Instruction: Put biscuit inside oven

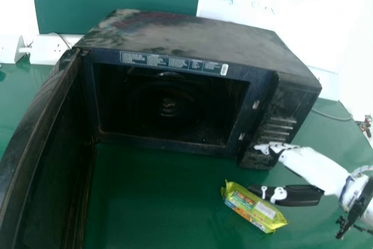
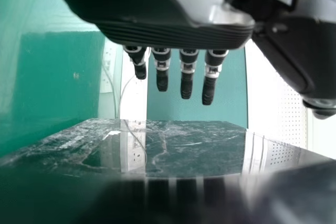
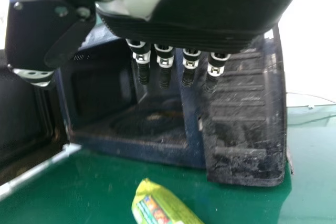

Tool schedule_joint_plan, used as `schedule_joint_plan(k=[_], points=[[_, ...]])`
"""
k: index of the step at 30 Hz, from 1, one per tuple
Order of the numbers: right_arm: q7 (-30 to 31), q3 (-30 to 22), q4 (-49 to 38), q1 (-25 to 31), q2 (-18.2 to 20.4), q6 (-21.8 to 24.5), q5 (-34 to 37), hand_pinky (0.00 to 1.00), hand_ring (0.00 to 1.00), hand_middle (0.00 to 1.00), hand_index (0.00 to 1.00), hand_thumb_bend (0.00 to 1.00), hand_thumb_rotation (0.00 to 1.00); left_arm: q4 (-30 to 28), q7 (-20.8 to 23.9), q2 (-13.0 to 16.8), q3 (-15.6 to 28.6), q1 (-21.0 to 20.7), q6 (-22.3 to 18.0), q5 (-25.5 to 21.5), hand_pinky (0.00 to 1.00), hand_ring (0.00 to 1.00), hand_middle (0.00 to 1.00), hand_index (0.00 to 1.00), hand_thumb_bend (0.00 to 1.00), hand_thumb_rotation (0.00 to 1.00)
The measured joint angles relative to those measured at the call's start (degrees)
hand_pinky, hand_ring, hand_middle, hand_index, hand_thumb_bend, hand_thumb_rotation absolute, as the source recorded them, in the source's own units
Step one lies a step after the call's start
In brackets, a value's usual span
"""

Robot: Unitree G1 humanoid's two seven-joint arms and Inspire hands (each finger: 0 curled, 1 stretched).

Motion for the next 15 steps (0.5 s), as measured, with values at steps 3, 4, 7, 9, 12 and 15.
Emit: schedule_joint_plan(k=[3, 4, 7, 9, 12, 15], points=[[1.7, 1.9, 0.1, -0.6, -2.3, 0.0, -0.9, 0.97, 0.92, 1.00, 1.00, 0.82, 1.00, 0.0, 0.0, 0.1, 0.0, 0.0, 0.0, 0.0, 0.84, 0.86, 0.92, 0.92, 1.00, 1.00], [2.1, 2.5, 0.1, -0.8, -2.8, -0.1, -1.3, 0.96, 0.92, 1.00, 1.00, 0.82, 1.00, 0.0, 0.0, 0.1, 0.0, 0.0, 0.0, 0.0, 0.83, 0.85, 0.92, 0.92, 1.00, 1.00], [2.9, 4.1, 0.5, -1.8, -3.8, -0.3, -2.0, 0.96, 0.92, 1.00, 1.00, 0.81, 1.00, 0.0, 0.0, 0.1, 0.0, 0.0, 0.0, 0.0, 0.84, 0.85, 0.92, 0.91, 1.00, 1.00], [3.1, 5.0, 0.7, -2.3, -4.6, -0.7, -2.8, 0.96, 0.92, 1.00, 1.00, 0.81, 1.00, 0.0, 0.0, 0.1, 0.0, -0.1, 0.0, 0.0, 0.82, 0.85, 0.91, 0.91, 1.00, 1.00], [3.5, 6.2, 0.8, -3.0, -5.2, -0.8, -3.8, 0.96, 0.92, 1.00, 1.00, 0.81, 1.00, 0.0, 0.0, 0.1, 0.0, 0.0, 0.0, 0.0, 0.82, 0.86, 0.91, 0.91, 1.00, 1.00], [3.7, 6.9, 1.1, -4.0, -5.3, -0.9, -4.1, 0.96, 0.92, 1.00, 1.00, 0.81, 1.00, -0.1, 0.0, 0.1, 0.0, 0.0, 0.0, 0.0, 0.81, 0.85, 0.91, 0.91, 1.00, 1.00]])
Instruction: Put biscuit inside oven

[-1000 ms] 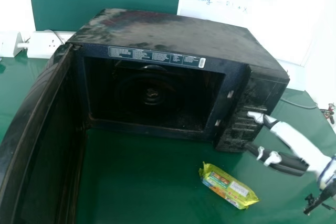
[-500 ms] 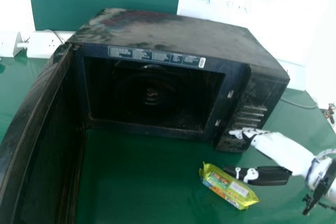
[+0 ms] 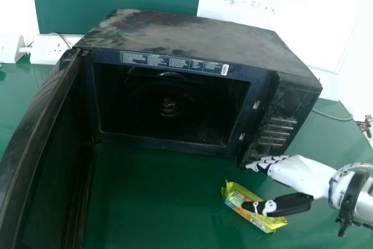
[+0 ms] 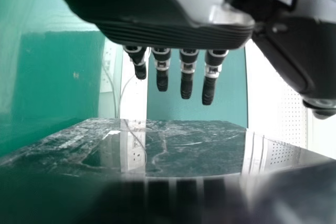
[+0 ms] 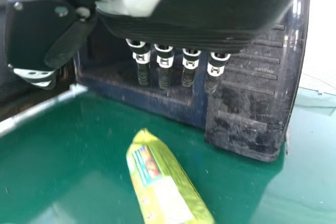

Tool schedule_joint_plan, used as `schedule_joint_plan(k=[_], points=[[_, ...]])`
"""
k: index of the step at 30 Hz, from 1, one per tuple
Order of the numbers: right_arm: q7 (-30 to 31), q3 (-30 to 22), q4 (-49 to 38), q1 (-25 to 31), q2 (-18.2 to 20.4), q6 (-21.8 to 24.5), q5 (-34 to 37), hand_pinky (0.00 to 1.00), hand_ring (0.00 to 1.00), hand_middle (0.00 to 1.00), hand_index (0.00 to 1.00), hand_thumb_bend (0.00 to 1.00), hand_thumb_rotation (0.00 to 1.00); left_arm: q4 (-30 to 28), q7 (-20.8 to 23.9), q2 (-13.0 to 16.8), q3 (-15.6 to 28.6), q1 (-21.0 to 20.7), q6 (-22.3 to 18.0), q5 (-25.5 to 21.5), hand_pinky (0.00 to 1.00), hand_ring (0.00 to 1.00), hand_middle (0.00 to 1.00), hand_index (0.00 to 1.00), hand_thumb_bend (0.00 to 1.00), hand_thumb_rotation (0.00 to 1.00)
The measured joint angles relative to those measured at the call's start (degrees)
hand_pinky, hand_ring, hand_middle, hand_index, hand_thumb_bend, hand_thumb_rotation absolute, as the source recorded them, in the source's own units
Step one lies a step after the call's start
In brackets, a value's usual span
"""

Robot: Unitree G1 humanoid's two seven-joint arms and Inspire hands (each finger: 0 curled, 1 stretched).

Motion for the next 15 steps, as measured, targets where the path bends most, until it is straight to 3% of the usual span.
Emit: schedule_joint_plan(k=[10, 15], points=[[0.9, 1.4, 0.9, -0.3, -1.1, -2.0, -2.5, 0.96, 0.93, 1.00, 1.00, 0.82, 1.00, -0.8, 0.1, -0.1, 0.0, 0.2, 0.1, 0.1, 0.75, 0.84, 0.89, 0.88, 1.00, 1.00], [1.4, 1.7, 1.3, 0.1, -1.3, -2.2, -3.2, 0.98, 0.93, 1.00, 1.00, 0.82, 1.00, -1.2, 0.6, 0.0, 0.0, 0.6, 0.8, 0.1, 0.77, 0.84, 0.89, 0.89, 1.00, 1.00]])
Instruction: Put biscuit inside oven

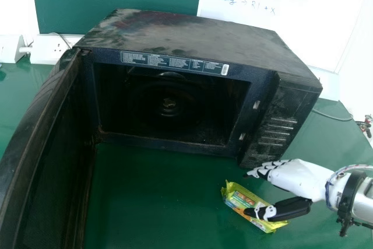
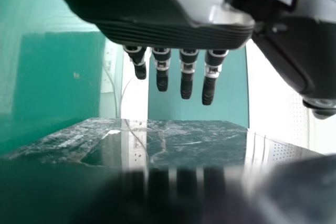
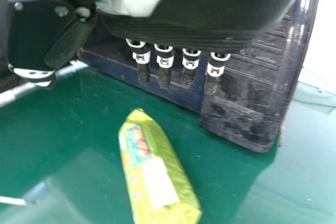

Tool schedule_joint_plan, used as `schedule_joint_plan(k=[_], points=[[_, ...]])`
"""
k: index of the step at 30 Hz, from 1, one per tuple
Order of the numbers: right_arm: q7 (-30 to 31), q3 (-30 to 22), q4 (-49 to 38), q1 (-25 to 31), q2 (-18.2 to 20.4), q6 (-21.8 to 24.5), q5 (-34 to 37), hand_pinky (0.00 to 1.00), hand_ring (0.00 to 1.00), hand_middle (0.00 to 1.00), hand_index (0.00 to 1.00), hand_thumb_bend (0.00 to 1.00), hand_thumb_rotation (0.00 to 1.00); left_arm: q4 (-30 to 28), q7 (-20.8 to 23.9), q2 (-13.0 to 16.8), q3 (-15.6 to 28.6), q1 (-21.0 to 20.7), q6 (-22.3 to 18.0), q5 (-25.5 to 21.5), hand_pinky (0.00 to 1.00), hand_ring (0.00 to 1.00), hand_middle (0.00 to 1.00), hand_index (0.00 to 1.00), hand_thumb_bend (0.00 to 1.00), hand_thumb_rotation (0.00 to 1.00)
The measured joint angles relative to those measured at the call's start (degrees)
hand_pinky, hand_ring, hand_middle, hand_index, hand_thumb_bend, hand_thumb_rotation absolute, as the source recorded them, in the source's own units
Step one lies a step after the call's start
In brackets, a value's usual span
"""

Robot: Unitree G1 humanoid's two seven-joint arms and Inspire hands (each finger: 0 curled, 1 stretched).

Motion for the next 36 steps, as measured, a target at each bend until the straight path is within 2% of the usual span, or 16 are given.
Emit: schedule_joint_plan(k=[6, 9, 14, 18, 23, 25, 27, 29, 36], points=[[0.7, 0.7, 0.1, 0.0, -0.9, -0.7, -1.6, 0.97, 0.93, 1.00, 1.00, 0.82, 1.00, -0.4, 0.5, -0.2, -0.1, 0.4, 0.3, 0.2, 0.76, 0.84, 0.89, 0.88, 1.00, 1.00], [1.4, 1.2, 0.1, 0.0, -1.0, -0.4, -2.5, 0.97, 0.93, 1.00, 1.00, 0.83, 1.00, -0.8, 0.5, -0.2, -0.1, 0.6, 0.3, 0.2, 0.79, 0.85, 0.89, 0.89, 1.00, 1.00], [1.4, 1.8, 0.6, 1.2, -0.9, -0.3, -3.6, 1.00, 0.93, 1.00, 1.00, 0.84, 1.00, -1.1, 0.4, -0.1, -0.1, 1.0, 0.3, 0.2, 0.76, 0.83, 0.87, 0.87, 1.00, 1.00], [0.3, 2.6, 0.9, 2.4, -0.5, -0.2, -6.1, 1.00, 0.93, 1.00, 1.00, 0.85, 1.00, -1.4, 0.5, -0.1, -0.1, 1.7, 0.5, 0.2, 0.81, 0.84, 0.88, 0.87, 1.00, 1.00], [-0.2, 3.9, 1.5, 2.5, -0.4, 0.7, -8.1, 1.00, 0.93, 1.00, 1.00, 0.84, 1.00, -2.1, 0.7, -0.1, -0.1, 2.6, 1.0, 0.1, 0.79, 0.82, 0.87, 0.86, 1.00, 1.00], [-0.3, 4.4, 1.6, 2.5, -0.4, 0.9, -9.0, 1.00, 0.94, 1.00, 1.00, 0.84, 1.00, -2.1, 0.5, -0.1, -0.1, 2.7, 1.0, 0.0, 0.85, 0.85, 0.90, 0.88, 1.00, 1.00], [-0.3, 5.0, 1.5, 2.5, -0.4, 1.7, -10.3, 1.00, 0.94, 1.00, 1.00, 0.84, 1.00, -2.1, 0.4, -0.1, -0.1, 2.7, 1.0, -0.3, 0.91, 0.86, 0.92, 0.89, 1.00, 1.00], [-0.3, 5.5, 1.3, 2.6, -0.4, 3.1, -11.7, 1.00, 0.93, 1.00, 1.00, 0.85, 1.00, -2.1, 0.5, -0.1, -0.1, 2.7, 1.0, -0.3, 0.93, 0.86, 0.93, 0.89, 1.00, 1.00], [-0.4, 7.3, -1.1, 2.8, -0.1, 7.3, -16.4, 1.00, 0.94, 1.00, 1.00, 0.86, 1.00, -2.1, 0.4, -0.1, -0.1, 2.8, 1.0, -0.3, 0.91, 0.84, 0.90, 0.88, 1.00, 1.00]])
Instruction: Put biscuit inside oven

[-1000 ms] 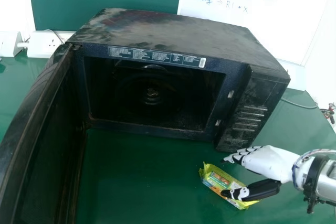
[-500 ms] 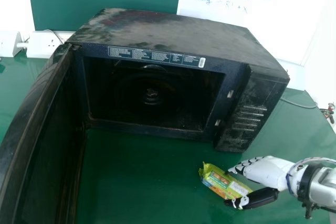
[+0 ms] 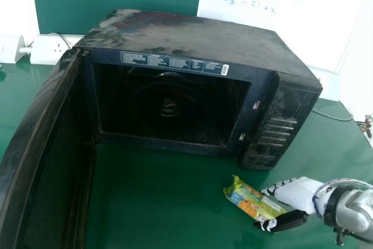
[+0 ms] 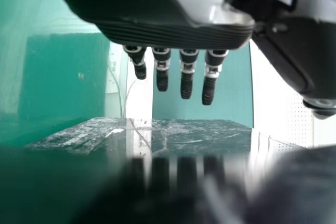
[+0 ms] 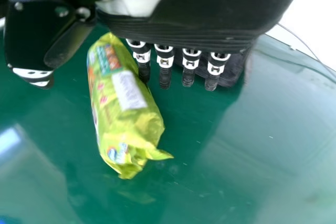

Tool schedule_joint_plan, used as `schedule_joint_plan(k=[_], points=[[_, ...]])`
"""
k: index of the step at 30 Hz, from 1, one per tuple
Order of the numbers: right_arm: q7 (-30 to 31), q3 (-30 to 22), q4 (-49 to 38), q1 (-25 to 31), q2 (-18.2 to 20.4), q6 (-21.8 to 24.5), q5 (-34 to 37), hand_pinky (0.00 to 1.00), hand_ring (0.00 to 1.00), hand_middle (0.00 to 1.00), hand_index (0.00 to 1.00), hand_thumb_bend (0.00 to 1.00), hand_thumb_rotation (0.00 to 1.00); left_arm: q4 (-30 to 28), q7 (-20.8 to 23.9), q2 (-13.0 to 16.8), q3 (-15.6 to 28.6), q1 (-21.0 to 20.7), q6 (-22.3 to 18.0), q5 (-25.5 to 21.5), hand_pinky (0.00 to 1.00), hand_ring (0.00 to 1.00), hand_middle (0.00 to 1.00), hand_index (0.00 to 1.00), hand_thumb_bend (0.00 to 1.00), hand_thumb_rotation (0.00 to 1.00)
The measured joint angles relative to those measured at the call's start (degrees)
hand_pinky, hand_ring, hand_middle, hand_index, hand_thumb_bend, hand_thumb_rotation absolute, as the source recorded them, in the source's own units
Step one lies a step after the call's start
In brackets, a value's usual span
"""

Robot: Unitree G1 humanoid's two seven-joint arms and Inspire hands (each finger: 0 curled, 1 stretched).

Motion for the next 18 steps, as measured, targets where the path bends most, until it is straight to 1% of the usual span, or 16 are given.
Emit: schedule_joint_plan(k=[5, 9, 15, 18], points=[[0.0, 1.0, -0.4, -0.3, 0.3, 1.3, -0.6, 1.00, 0.94, 1.00, 1.00, 0.85, 1.00, 0.1, -0.2, 0.1, 0.1, 0.0, 0.0, 0.0, 0.95, 0.86, 0.93, 0.90, 1.00, 1.00], [1.6, 1.5, -0.4, -1.4, 0.3, 2.8, 0.5, 1.00, 0.93, 1.00, 1.00, 0.84, 1.00, 0.2, -0.2, 0.1, 0.1, -0.1, 0.0, 0.0, 0.98, 0.88, 0.94, 0.90, 1.00, 1.00], [2.5, 1.6, -0.4, -3.1, 0.1, 3.6, -0.3, 0.99, 0.94, 1.00, 1.00, 0.83, 1.00, 1.1, -0.7, 0.1, 0.1, -1.1, -0.7, 0.0, 0.97, 0.89, 0.94, 0.91, 1.00, 1.00], [1.5, 1.7, -0.1, -3.0, 0.5, 3.7, -0.7, 0.98, 0.93, 1.00, 1.00, 0.83, 1.00, 1.5, -0.9, 0.1, 0.1, -1.3, -0.8, 0.0, 0.96, 0.88, 0.93, 0.90, 1.00, 1.00]])
